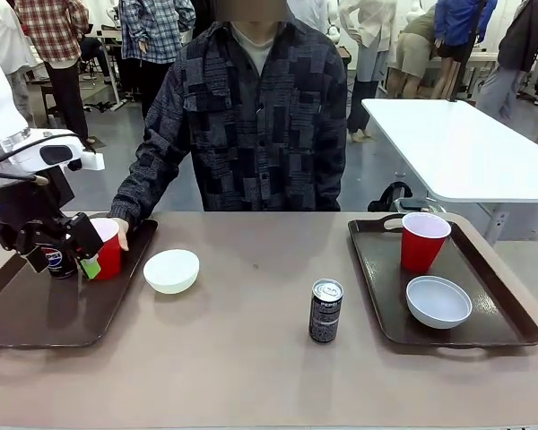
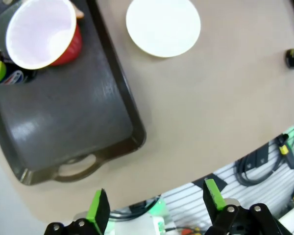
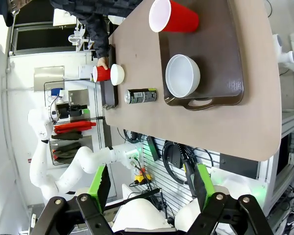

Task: Prepare tableware on both trays.
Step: Pick up a Picnic Bowl from the table and place it on a Handle tray.

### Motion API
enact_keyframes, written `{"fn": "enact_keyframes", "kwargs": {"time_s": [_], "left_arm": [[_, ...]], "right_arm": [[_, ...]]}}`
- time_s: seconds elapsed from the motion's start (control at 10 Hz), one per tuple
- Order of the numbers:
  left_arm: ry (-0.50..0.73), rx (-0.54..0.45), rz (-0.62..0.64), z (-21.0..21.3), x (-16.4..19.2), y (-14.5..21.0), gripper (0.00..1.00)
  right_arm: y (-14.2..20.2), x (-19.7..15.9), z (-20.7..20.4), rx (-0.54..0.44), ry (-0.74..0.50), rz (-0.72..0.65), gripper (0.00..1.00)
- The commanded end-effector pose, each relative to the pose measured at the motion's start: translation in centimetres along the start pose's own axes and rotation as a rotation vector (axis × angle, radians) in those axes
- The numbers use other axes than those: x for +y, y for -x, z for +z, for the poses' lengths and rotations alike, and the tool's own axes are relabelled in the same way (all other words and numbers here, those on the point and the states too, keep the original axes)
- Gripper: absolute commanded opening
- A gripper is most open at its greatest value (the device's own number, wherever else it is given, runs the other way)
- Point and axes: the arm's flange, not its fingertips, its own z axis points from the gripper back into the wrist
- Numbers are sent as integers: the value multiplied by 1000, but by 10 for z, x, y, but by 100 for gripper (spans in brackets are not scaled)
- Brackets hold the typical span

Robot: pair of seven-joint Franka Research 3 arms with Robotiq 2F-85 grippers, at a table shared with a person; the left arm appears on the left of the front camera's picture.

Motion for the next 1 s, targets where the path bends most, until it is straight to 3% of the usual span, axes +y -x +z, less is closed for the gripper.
{"fn": "enact_keyframes", "kwargs": {"time_s": [0.0, 0.3, 0.9], "left_arm": [[-44, -22, 50, -4, -2, -10, 100], [-50, -56, 111, -16, 1, -46, 100], [-88, -103, 218, -88, -8, -123, 100]], "right_arm": [[1, 0, 1, -8, -21, 16, 89], [1, 0, 1, -8, -21, 16, 89], [1, 0, 1, -8, -21, 16, 89]]}}
